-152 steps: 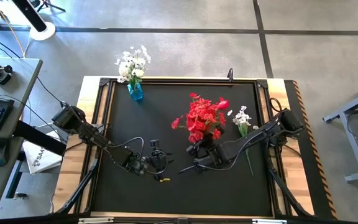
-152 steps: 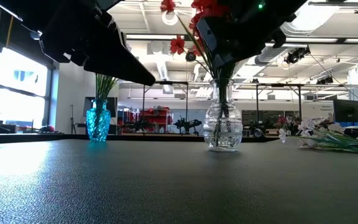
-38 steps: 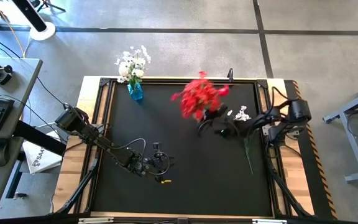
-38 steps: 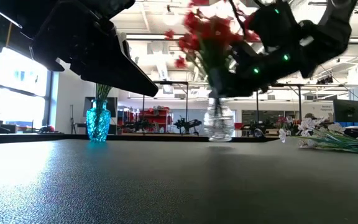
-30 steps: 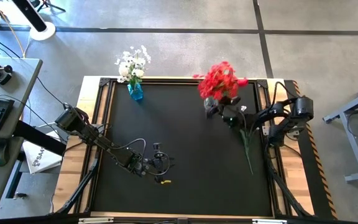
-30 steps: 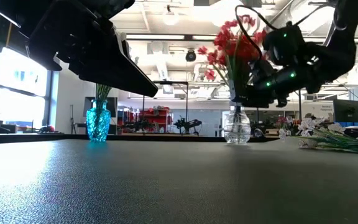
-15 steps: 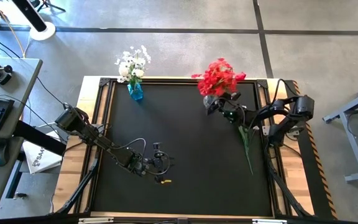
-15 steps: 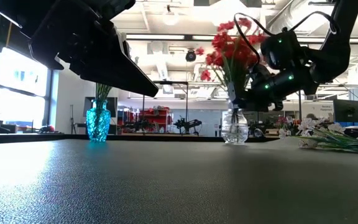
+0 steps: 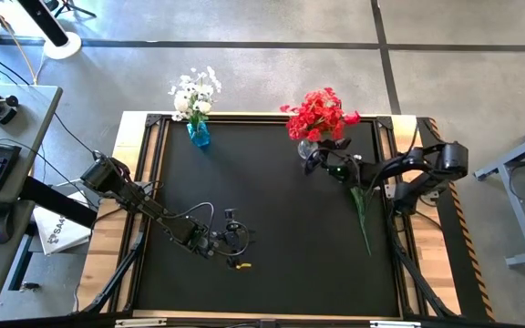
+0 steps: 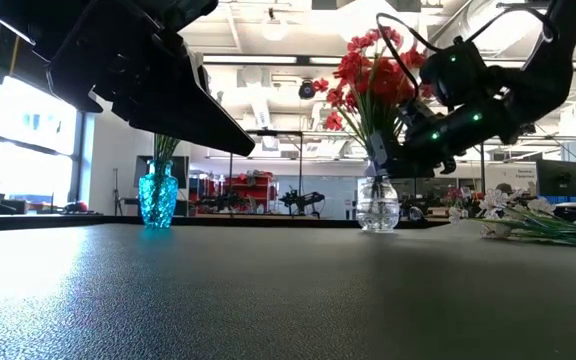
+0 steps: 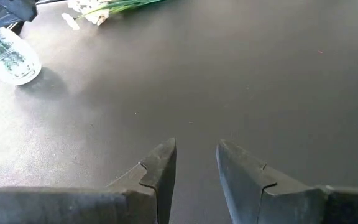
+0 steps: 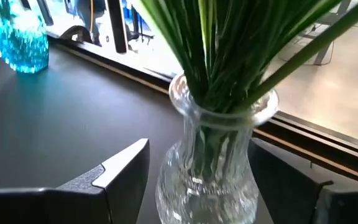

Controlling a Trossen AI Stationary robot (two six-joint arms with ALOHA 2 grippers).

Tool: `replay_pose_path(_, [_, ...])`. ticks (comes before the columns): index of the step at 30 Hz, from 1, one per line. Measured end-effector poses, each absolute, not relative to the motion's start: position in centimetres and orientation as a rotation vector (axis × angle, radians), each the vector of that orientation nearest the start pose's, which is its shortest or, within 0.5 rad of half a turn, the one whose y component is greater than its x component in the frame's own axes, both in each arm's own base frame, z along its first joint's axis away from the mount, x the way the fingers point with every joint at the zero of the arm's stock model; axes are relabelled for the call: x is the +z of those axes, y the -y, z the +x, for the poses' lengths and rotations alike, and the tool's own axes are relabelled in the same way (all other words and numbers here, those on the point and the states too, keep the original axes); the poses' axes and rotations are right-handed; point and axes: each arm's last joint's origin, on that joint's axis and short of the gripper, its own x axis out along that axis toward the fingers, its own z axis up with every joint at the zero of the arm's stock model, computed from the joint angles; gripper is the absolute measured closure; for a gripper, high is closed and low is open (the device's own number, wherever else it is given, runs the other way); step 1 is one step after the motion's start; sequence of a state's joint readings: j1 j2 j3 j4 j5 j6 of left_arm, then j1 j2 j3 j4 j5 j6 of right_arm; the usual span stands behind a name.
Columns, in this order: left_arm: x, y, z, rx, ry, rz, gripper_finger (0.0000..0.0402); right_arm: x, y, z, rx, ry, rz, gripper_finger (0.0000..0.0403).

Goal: Sort flowers into vase by color
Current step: Put the white flowers into the blue vase

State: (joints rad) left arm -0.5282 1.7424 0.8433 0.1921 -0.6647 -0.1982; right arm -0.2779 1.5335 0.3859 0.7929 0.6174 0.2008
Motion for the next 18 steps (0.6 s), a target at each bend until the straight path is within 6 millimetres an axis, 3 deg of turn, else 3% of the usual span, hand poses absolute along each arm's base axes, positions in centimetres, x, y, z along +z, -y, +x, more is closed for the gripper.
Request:
replay_pose_path(11, [15.0, 15.3, 29.7, 0.187, -0.568, 0.206, 0.0295, 15.7, 7.5, 21.2, -0.897, -0.399, 0.205, 0.0135])
replay_pose_path(18, [15.0, 15.2, 29.7, 0.187, -0.569, 0.207, 0.0295, 15.7, 3.6, 18.8, -0.832, -0.568, 0.386, 0.0135])
